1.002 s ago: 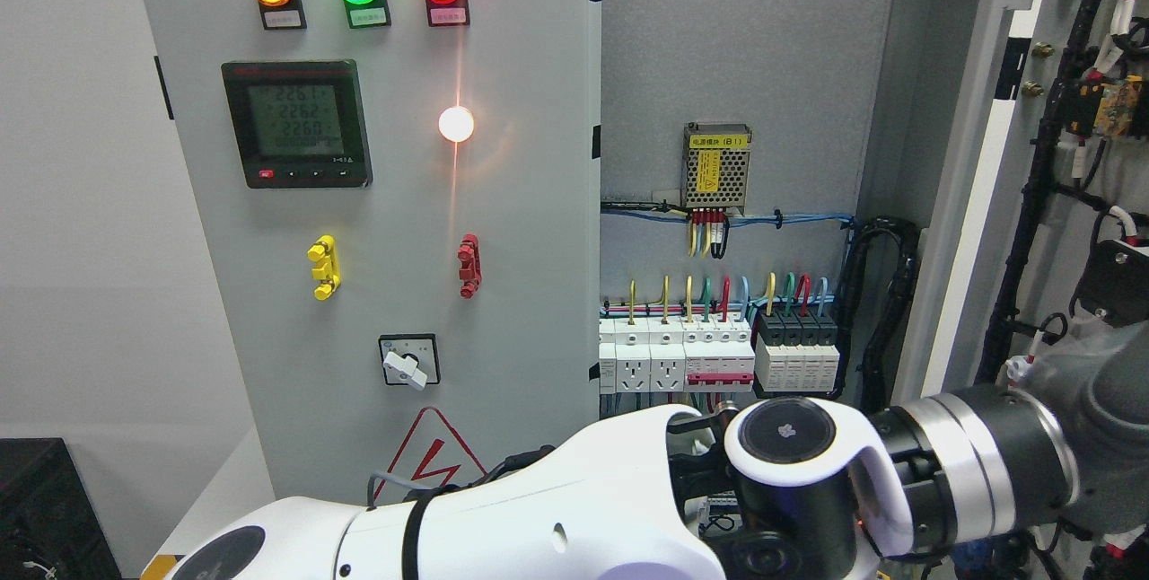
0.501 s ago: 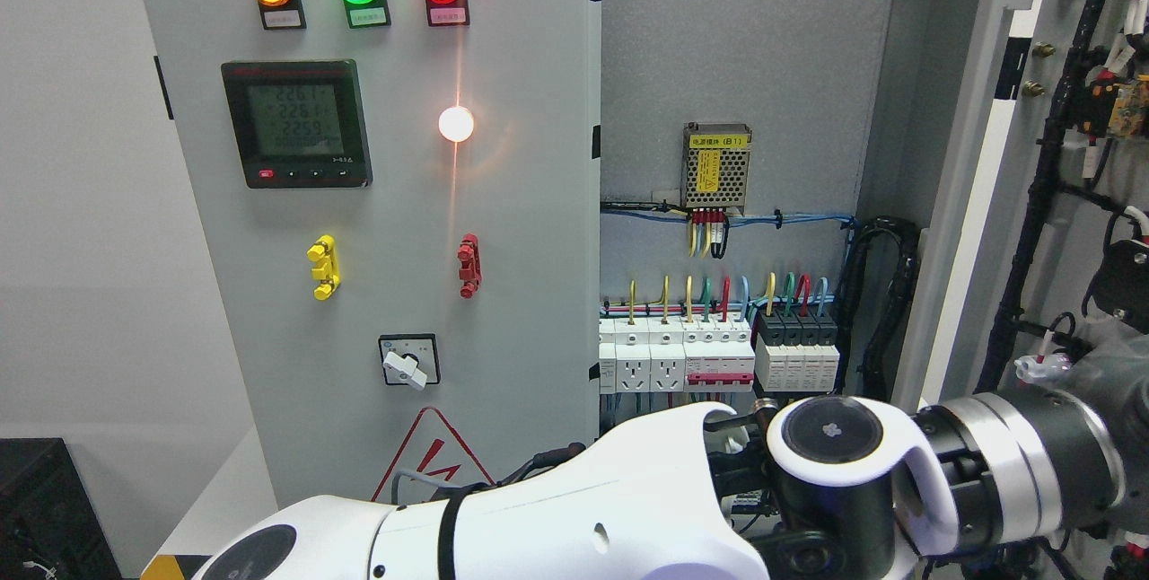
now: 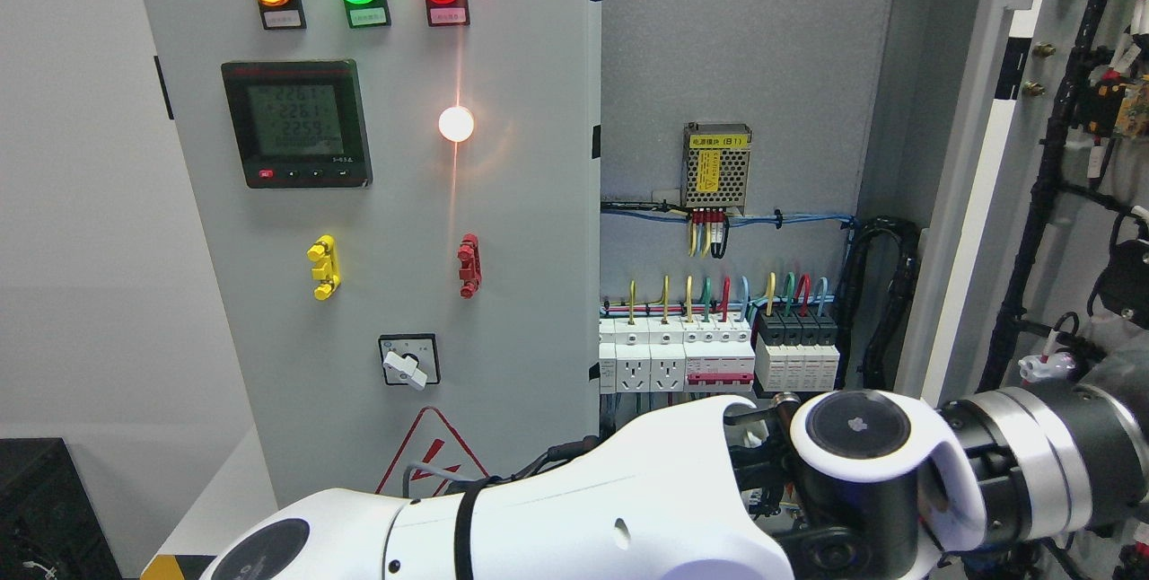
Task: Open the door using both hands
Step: 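Keep pushing the door wider with the left forearm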
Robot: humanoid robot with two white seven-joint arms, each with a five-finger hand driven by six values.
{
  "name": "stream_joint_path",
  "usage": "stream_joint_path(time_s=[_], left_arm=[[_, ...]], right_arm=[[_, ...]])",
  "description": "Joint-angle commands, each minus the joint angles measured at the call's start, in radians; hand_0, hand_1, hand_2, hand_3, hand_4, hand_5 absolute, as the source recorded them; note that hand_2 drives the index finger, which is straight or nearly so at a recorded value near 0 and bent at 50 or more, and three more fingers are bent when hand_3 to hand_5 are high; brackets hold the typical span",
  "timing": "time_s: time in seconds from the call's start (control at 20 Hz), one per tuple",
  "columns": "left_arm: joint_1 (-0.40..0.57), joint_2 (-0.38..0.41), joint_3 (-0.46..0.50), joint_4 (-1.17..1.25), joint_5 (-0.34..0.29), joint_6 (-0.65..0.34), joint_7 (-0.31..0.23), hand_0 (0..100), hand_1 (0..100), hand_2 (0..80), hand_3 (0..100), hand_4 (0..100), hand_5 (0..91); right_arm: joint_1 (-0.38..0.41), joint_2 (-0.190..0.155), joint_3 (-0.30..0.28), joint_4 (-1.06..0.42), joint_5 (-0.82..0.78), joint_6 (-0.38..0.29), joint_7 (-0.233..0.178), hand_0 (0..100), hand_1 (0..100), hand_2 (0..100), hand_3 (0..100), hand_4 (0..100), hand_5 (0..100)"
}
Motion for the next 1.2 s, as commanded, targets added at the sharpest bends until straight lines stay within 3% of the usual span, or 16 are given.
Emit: stream_joint_path(time_s=[0.0, 0.6, 1.15], left_arm=[[-0.001, -0.001, 0.000, -0.022, -0.002, 0.002, 0.001, 0, 0, 0.0, 0, 0, 0.0], [0.026, 0.185, 0.000, -0.186, -0.001, 0.002, 0.002, 0, 0, 0.0, 0, 0, 0.0], [0.195, 0.496, 0.010, -0.439, -0.002, -0.002, 0.001, 0, 0, 0.0, 0, 0, 0.0]], right_arm=[[0.000, 0.000, 0.000, 0.000, -0.021, 0.000, 0.000, 19, 0, 0, 0, 0, 0], [0.000, 0.000, 0.000, 0.000, -0.021, 0.000, 0.000, 19, 0, 0, 0, 0, 0], [0.000, 0.000, 0.000, 0.000, -0.021, 0.000, 0.000, 19, 0, 0, 0, 0, 0]])
